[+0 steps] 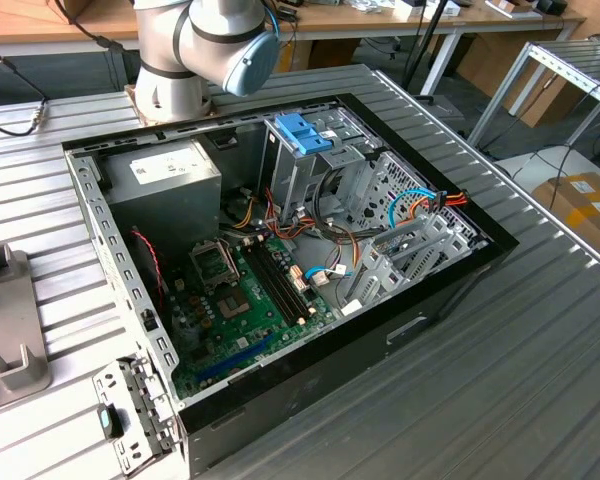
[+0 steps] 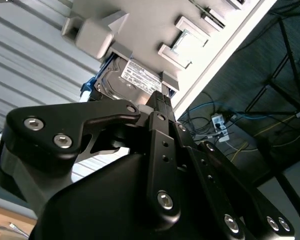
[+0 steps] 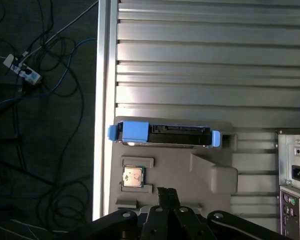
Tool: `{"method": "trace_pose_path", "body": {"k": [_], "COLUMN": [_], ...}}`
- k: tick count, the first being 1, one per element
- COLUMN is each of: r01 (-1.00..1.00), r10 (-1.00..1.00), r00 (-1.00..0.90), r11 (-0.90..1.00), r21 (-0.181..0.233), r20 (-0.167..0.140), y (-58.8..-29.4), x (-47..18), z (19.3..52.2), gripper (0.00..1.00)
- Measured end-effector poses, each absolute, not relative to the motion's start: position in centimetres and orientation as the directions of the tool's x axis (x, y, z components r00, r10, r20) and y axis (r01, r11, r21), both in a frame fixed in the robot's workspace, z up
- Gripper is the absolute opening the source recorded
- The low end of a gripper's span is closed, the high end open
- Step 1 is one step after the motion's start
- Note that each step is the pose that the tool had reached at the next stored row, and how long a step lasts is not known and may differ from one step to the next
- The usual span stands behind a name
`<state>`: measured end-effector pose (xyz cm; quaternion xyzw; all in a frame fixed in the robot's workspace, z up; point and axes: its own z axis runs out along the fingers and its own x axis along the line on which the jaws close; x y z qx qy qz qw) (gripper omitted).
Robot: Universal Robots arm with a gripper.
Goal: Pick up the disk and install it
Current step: 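Pick up the disk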
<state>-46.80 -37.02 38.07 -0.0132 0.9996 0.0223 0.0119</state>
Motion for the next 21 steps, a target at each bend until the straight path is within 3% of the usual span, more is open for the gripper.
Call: {"method": "trace_pose_path", "body": {"k": [21], "r01": [-0.180], "r10": [-0.179], "r00": [-0.984], "r11": [0.983], "r21": [0.044], "r20": [-0.025], "y": [-37.02], "x": [-46.80], "z": [38.07], "gripper": [0.10]}}
